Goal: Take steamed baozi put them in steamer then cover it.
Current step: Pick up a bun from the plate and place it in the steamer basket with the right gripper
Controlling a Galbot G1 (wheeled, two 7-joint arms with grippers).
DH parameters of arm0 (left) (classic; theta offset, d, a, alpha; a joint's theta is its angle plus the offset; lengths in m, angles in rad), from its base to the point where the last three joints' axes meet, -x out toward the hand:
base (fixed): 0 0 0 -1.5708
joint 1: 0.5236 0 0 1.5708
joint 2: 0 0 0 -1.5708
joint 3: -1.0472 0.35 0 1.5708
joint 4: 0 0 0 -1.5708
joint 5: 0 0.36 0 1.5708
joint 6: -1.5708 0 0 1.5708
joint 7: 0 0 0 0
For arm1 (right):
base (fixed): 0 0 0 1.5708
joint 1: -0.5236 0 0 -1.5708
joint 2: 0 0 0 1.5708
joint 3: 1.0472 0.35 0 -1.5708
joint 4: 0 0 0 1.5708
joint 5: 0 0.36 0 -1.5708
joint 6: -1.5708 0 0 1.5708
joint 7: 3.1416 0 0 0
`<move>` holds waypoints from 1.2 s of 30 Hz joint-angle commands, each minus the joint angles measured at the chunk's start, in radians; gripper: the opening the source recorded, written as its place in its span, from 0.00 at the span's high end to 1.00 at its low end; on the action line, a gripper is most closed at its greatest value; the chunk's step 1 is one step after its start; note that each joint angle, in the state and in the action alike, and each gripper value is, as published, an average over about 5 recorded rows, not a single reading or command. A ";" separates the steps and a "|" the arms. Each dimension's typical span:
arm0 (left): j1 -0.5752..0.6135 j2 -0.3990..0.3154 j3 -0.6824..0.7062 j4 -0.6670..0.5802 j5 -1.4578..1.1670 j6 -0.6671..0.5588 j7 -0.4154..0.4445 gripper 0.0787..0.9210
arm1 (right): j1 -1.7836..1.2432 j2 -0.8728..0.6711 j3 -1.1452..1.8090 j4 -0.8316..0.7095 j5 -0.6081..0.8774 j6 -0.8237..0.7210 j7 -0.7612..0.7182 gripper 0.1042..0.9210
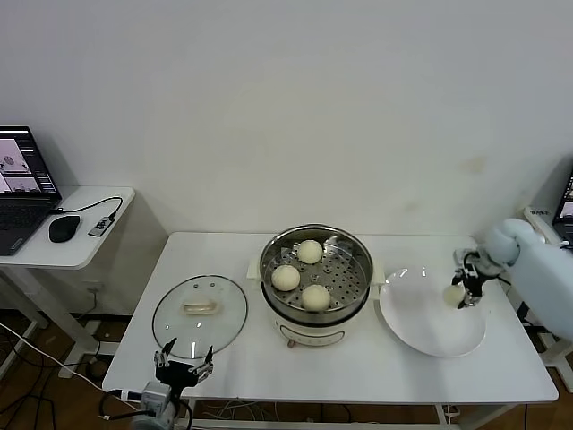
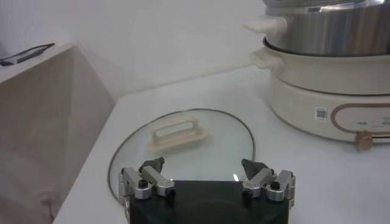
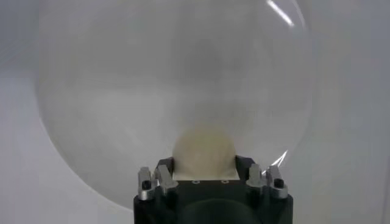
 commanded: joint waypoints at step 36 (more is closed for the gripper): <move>-0.001 0.000 -0.006 -0.091 0.021 0.028 -0.005 0.12 | 0.541 0.367 -0.607 0.222 0.527 -0.367 -0.054 0.36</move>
